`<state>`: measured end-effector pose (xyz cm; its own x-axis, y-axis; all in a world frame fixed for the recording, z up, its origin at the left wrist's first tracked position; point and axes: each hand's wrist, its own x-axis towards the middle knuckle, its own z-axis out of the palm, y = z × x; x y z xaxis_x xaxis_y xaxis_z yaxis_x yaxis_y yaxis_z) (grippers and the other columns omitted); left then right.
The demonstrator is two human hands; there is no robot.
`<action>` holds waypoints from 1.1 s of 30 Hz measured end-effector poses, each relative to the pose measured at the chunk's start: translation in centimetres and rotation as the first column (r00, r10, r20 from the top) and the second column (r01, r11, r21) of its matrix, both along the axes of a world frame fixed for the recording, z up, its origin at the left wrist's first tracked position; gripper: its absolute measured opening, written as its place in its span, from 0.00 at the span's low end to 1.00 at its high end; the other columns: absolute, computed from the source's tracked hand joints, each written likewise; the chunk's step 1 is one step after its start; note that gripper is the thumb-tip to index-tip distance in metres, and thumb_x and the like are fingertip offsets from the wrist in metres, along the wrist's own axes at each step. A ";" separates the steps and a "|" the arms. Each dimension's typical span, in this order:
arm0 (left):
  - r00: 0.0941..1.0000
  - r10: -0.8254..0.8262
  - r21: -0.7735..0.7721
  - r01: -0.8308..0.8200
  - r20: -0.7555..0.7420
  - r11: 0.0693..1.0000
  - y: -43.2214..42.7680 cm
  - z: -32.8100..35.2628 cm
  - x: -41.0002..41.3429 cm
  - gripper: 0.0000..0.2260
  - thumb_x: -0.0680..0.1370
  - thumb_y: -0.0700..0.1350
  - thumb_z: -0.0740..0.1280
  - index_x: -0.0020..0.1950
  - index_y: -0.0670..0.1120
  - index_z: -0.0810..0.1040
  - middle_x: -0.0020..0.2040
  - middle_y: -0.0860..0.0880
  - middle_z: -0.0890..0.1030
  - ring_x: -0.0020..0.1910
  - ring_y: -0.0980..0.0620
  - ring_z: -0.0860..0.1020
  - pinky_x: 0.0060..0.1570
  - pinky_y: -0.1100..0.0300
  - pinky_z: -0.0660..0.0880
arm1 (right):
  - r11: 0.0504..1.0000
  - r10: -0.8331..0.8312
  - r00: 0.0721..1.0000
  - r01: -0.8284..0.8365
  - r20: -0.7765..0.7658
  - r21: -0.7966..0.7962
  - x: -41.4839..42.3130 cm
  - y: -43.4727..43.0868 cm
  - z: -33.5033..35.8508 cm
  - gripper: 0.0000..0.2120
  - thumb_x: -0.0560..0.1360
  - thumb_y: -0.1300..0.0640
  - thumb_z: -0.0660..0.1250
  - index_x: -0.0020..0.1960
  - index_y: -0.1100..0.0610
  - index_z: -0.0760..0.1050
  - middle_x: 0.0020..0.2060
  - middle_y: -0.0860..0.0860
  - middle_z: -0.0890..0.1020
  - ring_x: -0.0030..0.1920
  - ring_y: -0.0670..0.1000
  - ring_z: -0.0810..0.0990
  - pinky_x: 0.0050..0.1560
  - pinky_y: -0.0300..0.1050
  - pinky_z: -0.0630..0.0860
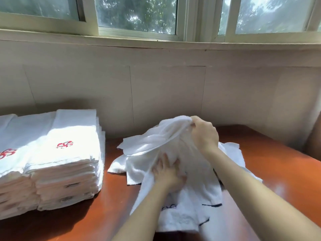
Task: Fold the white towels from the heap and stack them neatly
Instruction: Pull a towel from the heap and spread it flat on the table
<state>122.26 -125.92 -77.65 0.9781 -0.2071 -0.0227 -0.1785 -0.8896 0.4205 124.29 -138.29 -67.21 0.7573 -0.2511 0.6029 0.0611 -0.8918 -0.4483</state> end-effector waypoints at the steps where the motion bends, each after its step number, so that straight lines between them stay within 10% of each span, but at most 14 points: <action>1: 0.998 -0.033 -0.125 0.026 -0.052 0.992 0.3 1.2 0.4 0.29 0.79 0.58 0.61 0.78 0.55 0.55 0.78 0.44 0.38 0.77 0.45 0.43 0.74 0.47 0.47 | 0.997 0.029 0.999 -0.032 0.040 0.066 -1.0 -0.2 1.1 0.13 0.72 0.58 0.55 0.50 0.51 0.76 0.34 0.50 0.78 0.37 0.58 0.73 0.36 0.46 0.65; 3: 0.974 -0.115 -0.620 -0.033 -0.197 0.784 1.5 3.3 -0.1 0.29 0.73 0.54 0.70 0.72 0.51 0.68 0.77 0.47 0.57 0.72 0.51 0.61 0.68 0.56 0.61 | 0.962 0.154 0.986 -0.166 0.068 0.218 -3.4 -0.4 2.9 0.15 0.70 0.58 0.54 0.46 0.48 0.77 0.31 0.45 0.80 0.37 0.51 0.77 0.35 0.43 0.68; 5: 0.912 -0.277 -0.927 -0.216 -0.304 0.306 3.5 5.2 -2.4 0.25 0.66 0.51 0.73 0.63 0.53 0.74 0.65 0.49 0.74 0.60 0.50 0.73 0.57 0.54 0.70 | 0.918 0.299 0.954 -0.297 0.032 0.264 -5.9 0.4 3.7 0.15 0.71 0.63 0.55 0.40 0.48 0.77 0.29 0.43 0.80 0.33 0.43 0.76 0.31 0.34 0.68; 7: 0.866 -0.406 -0.940 -0.338 -0.290 -0.048 5.8 6.0 -4.8 0.13 0.69 0.51 0.72 0.53 0.53 0.81 0.53 0.46 0.80 0.53 0.44 0.77 0.49 0.48 0.73 | 0.851 0.470 0.880 -0.431 -0.071 0.300 -8.6 2.2 3.5 0.15 0.75 0.66 0.55 0.40 0.52 0.77 0.30 0.44 0.80 0.35 0.44 0.76 0.30 0.31 0.67; 9: 0.885 -0.381 -0.916 -0.355 -0.266 -0.186 8.1 6.8 -7.2 0.14 0.77 0.56 0.64 0.48 0.50 0.85 0.48 0.44 0.82 0.49 0.43 0.79 0.48 0.46 0.75 | 0.627 0.726 0.671 -0.558 -0.148 0.544 -11.6 4.6 2.6 0.17 0.77 0.67 0.55 0.40 0.52 0.77 0.32 0.43 0.81 0.37 0.44 0.78 0.32 0.30 0.70; 11: 0.903 -0.303 -0.884 -0.388 -0.306 -0.261 10.4 7.0 -9.2 0.20 0.79 0.58 0.60 0.49 0.44 0.84 0.45 0.43 0.83 0.43 0.45 0.81 0.47 0.49 0.77 | 0.483 0.847 0.491 -0.549 -0.205 0.682 -14.3 6.8 1.6 0.12 0.78 0.63 0.59 0.39 0.54 0.77 0.32 0.44 0.79 0.35 0.43 0.77 0.33 0.31 0.71; 13: 0.907 -0.225 -0.851 -0.413 -0.355 -0.323 12.9 6.8 -11.8 0.18 0.80 0.53 0.61 0.54 0.40 0.79 0.45 0.41 0.82 0.41 0.45 0.81 0.51 0.51 0.75 | 0.533 0.836 0.460 -0.556 -0.298 0.638 -16.5 8.8 0.1 0.06 0.75 0.55 0.64 0.39 0.54 0.72 0.31 0.43 0.74 0.33 0.41 0.72 0.34 0.31 0.68; 17: 0.855 -0.016 -0.788 -0.485 -0.518 -0.379 18.5 4.2 -16.7 0.11 0.79 0.40 0.58 0.47 0.34 0.77 0.33 0.38 0.82 0.28 0.43 0.81 0.28 0.56 0.79 | 0.727 0.624 0.557 -0.671 -0.548 0.145 -20.7 13.8 -4.5 0.15 0.68 0.47 0.64 0.49 0.52 0.65 0.43 0.49 0.78 0.45 0.52 0.77 0.39 0.44 0.66; 21: 0.748 0.090 -0.709 -0.573 -0.657 -0.411 24.2 1.2 -21.6 0.15 0.72 0.35 0.57 0.32 0.29 0.79 0.28 0.37 0.79 0.21 0.42 0.78 0.20 0.59 0.76 | 0.749 0.443 0.663 -0.643 -0.604 -0.156 -24.8 19.1 -9.8 0.20 0.71 0.58 0.61 0.62 0.56 0.62 0.55 0.56 0.76 0.55 0.61 0.75 0.42 0.48 0.63; 23: 0.693 0.249 -0.708 -0.520 -0.677 -0.478 26.7 0.1 -23.2 0.11 0.72 0.33 0.60 0.46 0.26 0.78 0.40 0.34 0.82 0.34 0.39 0.82 0.34 0.49 0.81 | 0.736 0.443 0.710 -0.636 -0.547 -0.231 -26.3 21.3 -11.3 0.23 0.70 0.61 0.60 0.64 0.55 0.61 0.57 0.55 0.72 0.56 0.61 0.72 0.43 0.49 0.64; 26: 0.427 0.651 -0.775 -0.262 -0.628 -0.576 30.1 0.1 -25.2 0.30 0.68 0.28 0.67 0.69 0.34 0.66 0.66 0.37 0.73 0.60 0.39 0.76 0.60 0.45 0.74 | 0.717 0.469 0.749 -0.632 -0.467 -0.294 -27.3 23.2 -12.3 0.30 0.69 0.63 0.61 0.70 0.52 0.59 0.58 0.54 0.70 0.58 0.60 0.69 0.51 0.51 0.69; 33: 0.145 0.929 -0.928 -0.210 -0.340 -0.307 38.0 0.4 -31.0 0.31 0.75 0.33 0.62 0.76 0.49 0.59 0.71 0.41 0.68 0.65 0.43 0.72 0.59 0.57 0.70 | 0.694 0.534 0.728 -0.668 -0.430 -0.270 -27.9 24.7 -12.9 0.27 0.67 0.69 0.57 0.65 0.55 0.68 0.59 0.51 0.76 0.60 0.56 0.73 0.58 0.48 0.71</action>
